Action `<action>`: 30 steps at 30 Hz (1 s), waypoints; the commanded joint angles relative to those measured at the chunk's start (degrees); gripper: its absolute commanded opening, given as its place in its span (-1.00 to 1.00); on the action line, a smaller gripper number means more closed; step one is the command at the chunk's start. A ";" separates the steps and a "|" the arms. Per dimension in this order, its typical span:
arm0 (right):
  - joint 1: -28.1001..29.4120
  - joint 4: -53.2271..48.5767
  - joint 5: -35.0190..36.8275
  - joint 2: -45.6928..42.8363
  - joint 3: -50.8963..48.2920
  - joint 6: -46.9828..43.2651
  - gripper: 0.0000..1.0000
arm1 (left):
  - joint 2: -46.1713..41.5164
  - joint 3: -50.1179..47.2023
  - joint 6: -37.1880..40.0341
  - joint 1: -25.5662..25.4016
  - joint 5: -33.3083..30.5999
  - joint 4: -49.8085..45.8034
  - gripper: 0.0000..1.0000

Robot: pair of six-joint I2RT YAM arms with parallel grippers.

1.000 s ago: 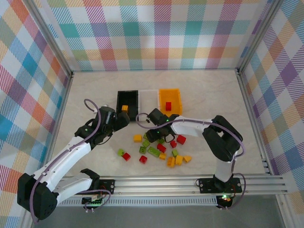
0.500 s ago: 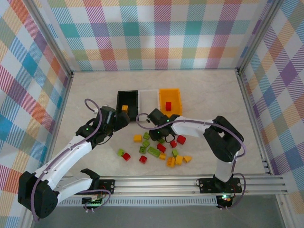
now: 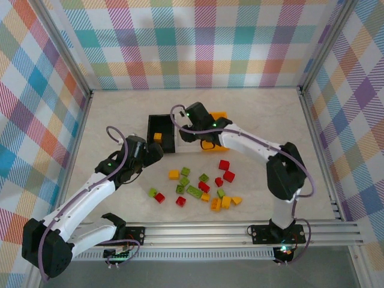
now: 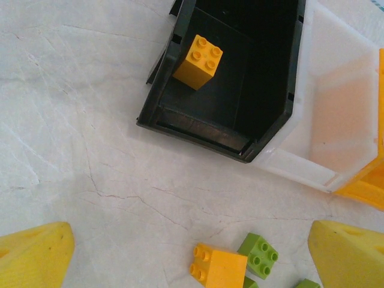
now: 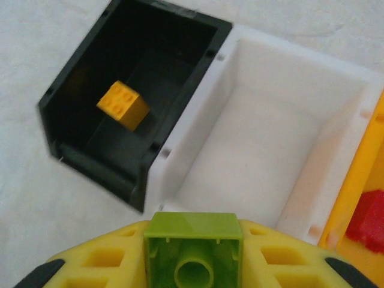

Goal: Sort the legos into containers by color

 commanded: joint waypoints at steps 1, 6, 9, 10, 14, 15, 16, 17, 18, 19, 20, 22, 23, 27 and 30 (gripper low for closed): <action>-1.59 -3.52 2.35 5.42 3.81 -0.14 -0.31 | -1.54 -0.57 -0.63 0.17 -0.47 -1.38 1.00; -3.14 -4.36 1.36 10.95 9.57 -0.43 -0.24 | -1.27 -0.50 -0.32 0.27 -0.20 -2.13 1.00; -3.40 -5.87 1.28 13.11 12.21 -0.44 -0.04 | -1.36 -0.53 -0.19 0.24 -0.06 -2.24 1.00; -3.40 -6.10 1.31 13.24 12.71 -0.43 0.07 | -1.34 -0.53 -0.11 0.24 0.17 -2.25 1.00; -3.41 -6.03 1.10 11.61 13.28 -0.43 0.35 | -1.39 -0.09 0.58 0.33 0.09 -2.25 1.00; -3.40 -6.02 1.00 10.62 13.02 -0.43 0.39 | -1.38 0.19 0.78 0.35 0.13 -2.26 1.00; -3.40 -5.87 1.00 9.46 12.43 -0.43 0.43 | -1.40 0.33 0.90 0.33 0.31 -2.25 1.00; -3.40 -5.70 0.98 8.39 11.67 -0.28 0.46 | -1.34 0.47 0.93 0.38 0.77 -1.97 1.00; -3.42 -5.43 0.77 6.63 10.26 0.04 0.49 | -1.29 0.48 1.17 0.38 1.39 -1.49 1.00; -3.41 -5.09 0.59 4.76 8.48 0.57 0.52 | -1.15 0.42 1.19 0.34 1.80 -1.14 1.00; -3.40 -4.57 0.41 3.07 6.58 1.07 0.54 | -1.07 0.31 1.17 0.33 2.12 -0.71 1.00; -3.34 -2.95 0.02 -1.70 0.51 2.68 0.56 | -0.37 -0.14 1.05 0.33 3.09 0.57 1.00; -3.34 -2.02 -0.28 -4.02 -2.43 3.25 0.57 | 0.04 -0.31 0.86 0.33 3.30 0.97 1.00; -3.35 -0.74 -0.23 -13.39 -15.37 5.90 0.59 | 2.39 -0.64 0.55 0.33 4.52 2.46 1.00; -3.40 -0.91 0.80 -19.66 -24.48 7.80 0.60 | 4.01 -0.92 0.56 0.33 5.06 3.21 1.00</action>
